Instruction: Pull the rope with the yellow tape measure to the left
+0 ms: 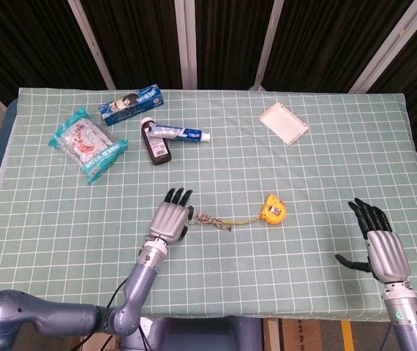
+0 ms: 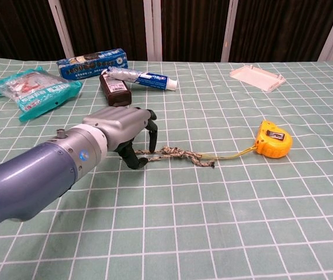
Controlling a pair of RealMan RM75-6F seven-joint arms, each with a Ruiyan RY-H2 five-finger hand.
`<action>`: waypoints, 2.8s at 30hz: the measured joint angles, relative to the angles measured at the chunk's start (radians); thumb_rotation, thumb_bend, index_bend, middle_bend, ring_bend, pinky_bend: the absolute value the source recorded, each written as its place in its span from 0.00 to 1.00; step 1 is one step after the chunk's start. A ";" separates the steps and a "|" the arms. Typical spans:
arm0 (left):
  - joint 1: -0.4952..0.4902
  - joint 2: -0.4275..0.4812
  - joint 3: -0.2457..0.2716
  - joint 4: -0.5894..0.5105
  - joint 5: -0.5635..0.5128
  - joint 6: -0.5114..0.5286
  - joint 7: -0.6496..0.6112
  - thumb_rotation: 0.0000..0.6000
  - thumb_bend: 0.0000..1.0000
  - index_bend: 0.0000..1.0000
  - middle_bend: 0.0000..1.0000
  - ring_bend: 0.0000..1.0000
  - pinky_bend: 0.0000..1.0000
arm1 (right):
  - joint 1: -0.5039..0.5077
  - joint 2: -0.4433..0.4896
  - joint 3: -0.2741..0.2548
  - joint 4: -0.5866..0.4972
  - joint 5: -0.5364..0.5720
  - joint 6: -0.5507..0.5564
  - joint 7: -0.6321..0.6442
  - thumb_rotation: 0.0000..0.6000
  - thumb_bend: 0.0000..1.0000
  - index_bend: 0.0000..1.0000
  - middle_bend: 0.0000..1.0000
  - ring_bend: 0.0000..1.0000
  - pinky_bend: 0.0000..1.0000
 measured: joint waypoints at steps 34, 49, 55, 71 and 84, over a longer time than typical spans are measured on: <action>-0.003 -0.007 0.028 0.025 -0.006 0.023 -0.029 1.00 0.52 0.57 0.07 0.00 0.04 | 0.002 0.001 -0.004 -0.006 -0.002 -0.003 0.001 1.00 0.11 0.00 0.00 0.00 0.00; 0.022 0.143 0.012 -0.128 0.046 0.076 -0.037 1.00 0.52 0.58 0.07 0.00 0.04 | 0.005 -0.004 -0.004 -0.006 -0.006 -0.002 0.001 1.00 0.11 0.00 0.00 0.00 0.00; 0.056 0.273 0.020 -0.221 0.056 0.108 -0.032 1.00 0.52 0.58 0.08 0.00 0.04 | 0.006 -0.007 -0.006 -0.004 -0.010 -0.001 -0.004 1.00 0.11 0.00 0.00 0.00 0.00; 0.255 0.635 0.095 -0.340 0.134 0.171 -0.246 1.00 0.52 0.58 0.08 0.00 0.04 | 0.008 -0.015 -0.013 -0.003 -0.020 -0.001 -0.029 1.00 0.11 0.00 0.00 0.00 0.00; 0.400 0.803 0.151 -0.223 0.204 0.157 -0.487 1.00 0.52 0.58 0.09 0.00 0.04 | 0.014 -0.028 -0.018 -0.004 -0.025 -0.010 -0.053 1.00 0.11 0.00 0.00 0.00 0.00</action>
